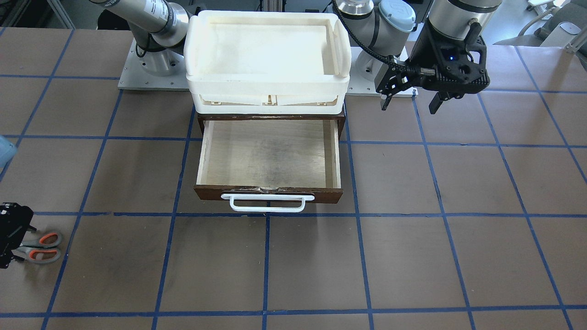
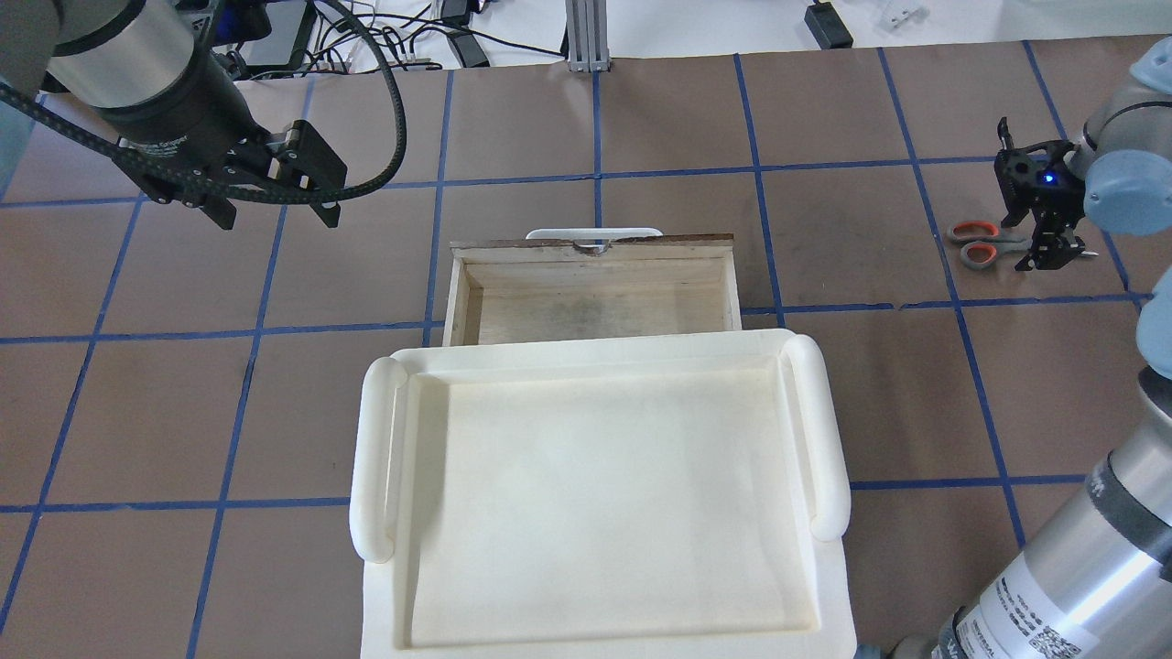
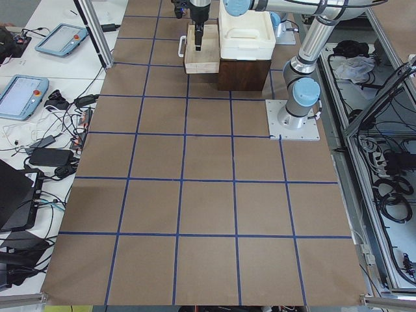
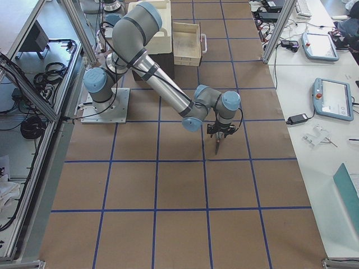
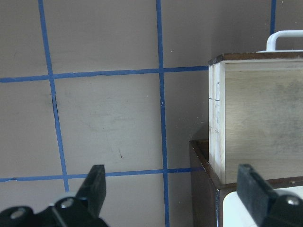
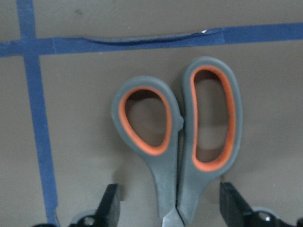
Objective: Put scissors in drawer and close it
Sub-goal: 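Lower the right gripper and close it on the scissors blades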
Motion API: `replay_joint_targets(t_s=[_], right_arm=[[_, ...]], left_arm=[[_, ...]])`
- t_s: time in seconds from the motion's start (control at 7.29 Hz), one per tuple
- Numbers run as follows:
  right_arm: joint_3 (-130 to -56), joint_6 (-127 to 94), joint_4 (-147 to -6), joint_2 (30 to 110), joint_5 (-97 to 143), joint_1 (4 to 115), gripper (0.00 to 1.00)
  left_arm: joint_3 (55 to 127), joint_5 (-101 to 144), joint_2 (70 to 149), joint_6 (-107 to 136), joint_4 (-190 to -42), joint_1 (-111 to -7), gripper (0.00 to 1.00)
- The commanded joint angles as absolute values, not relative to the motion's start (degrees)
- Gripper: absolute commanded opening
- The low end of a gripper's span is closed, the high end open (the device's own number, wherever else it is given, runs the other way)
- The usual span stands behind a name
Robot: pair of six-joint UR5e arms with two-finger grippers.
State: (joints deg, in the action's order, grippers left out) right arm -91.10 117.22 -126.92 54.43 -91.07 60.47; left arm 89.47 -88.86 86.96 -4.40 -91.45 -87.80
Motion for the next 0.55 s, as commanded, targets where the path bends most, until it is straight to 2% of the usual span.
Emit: replay_joint_targets(t_s=[0.0, 0.41], right_arm=[[-91.23, 117.16, -127.00, 54.49, -91.14, 60.47, 0.65], [-91.23, 117.07, -127.09, 54.58, -91.23, 60.47, 0.56]], left_arm=[[89.47, -88.86, 87.01, -4.39, -91.49, -87.80, 1.00], [89.47, -88.86, 86.84, -4.39, -91.49, -87.80, 1.00]])
